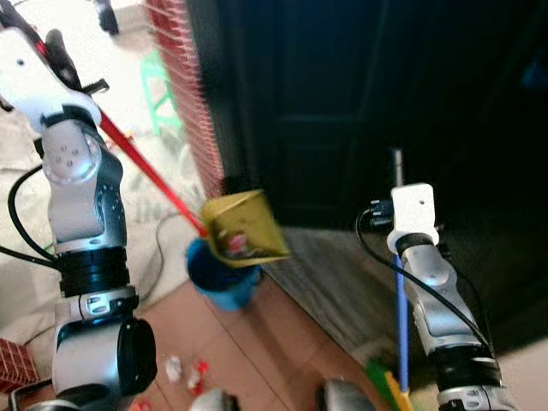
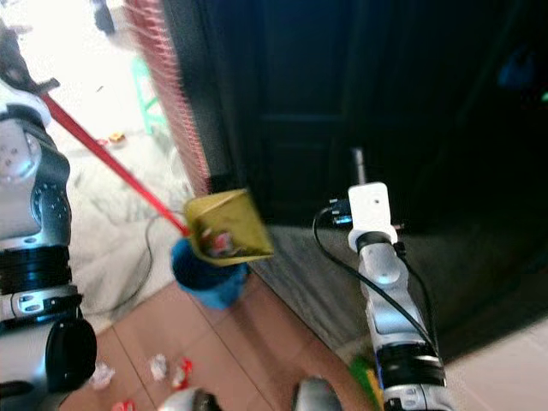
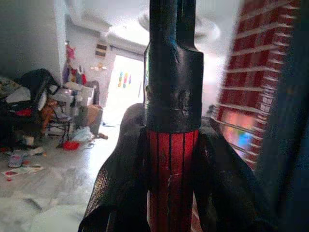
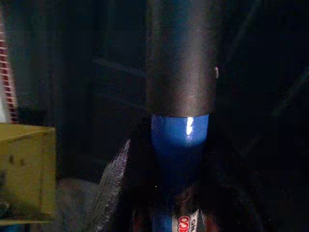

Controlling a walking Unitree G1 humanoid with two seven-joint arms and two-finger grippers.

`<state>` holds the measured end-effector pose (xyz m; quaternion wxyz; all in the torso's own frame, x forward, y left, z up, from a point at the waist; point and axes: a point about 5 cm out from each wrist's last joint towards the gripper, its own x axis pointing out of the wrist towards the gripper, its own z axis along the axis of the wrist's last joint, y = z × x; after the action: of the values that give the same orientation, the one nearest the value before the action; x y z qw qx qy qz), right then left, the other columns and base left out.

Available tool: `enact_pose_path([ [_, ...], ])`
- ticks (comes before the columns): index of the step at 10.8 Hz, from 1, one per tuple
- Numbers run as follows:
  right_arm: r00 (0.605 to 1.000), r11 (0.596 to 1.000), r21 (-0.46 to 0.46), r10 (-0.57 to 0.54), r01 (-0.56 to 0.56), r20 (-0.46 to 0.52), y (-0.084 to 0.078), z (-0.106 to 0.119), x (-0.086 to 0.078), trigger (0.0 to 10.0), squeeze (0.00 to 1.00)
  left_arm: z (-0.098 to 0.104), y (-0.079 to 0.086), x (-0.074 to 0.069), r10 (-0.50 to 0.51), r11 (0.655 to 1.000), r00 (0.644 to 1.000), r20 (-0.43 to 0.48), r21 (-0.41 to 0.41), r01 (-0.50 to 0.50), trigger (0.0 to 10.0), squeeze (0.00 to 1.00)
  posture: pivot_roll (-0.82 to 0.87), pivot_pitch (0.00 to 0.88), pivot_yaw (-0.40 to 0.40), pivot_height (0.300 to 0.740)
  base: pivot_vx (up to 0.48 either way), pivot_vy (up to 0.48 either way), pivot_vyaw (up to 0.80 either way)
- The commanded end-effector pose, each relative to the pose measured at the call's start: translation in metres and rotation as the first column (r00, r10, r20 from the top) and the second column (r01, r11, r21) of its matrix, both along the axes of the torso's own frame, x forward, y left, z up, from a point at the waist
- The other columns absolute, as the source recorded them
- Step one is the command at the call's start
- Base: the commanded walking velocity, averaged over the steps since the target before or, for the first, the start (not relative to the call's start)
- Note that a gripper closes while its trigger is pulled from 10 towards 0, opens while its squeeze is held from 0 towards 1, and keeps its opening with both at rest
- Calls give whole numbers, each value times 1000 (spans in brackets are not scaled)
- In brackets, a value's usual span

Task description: Sweep floor

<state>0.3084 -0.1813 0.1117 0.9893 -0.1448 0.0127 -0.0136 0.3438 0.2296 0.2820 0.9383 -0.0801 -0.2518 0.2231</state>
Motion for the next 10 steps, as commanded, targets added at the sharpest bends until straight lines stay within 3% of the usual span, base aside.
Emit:
enact_pose_path([
  [1,998,999,10,41,-42,56,12,12,2,10000,0,17,13,-8,74,996,994,82,38,-78,10000,0,-140,49,69,740,244,412,0],
  [4,997,999,15,47,-48,57,13,12,3,10000,0,8,2,-8,96,989,992,79,109,-104,10000,0,-143,52,68,740,0,116,0],
  [6,997,999,17,48,-49,58,14,12,2,10000,0,2,-15,-8,67,983,994,86,163,-81,10000,0,-142,52,70,740,0,0,0],
  [10,997,999,22,47,-49,60,15,12,2,10000,0,-9,-36,-7,35,977,996,82,205,-51,10000,0,-146,55,70,740,0,0,0],
])
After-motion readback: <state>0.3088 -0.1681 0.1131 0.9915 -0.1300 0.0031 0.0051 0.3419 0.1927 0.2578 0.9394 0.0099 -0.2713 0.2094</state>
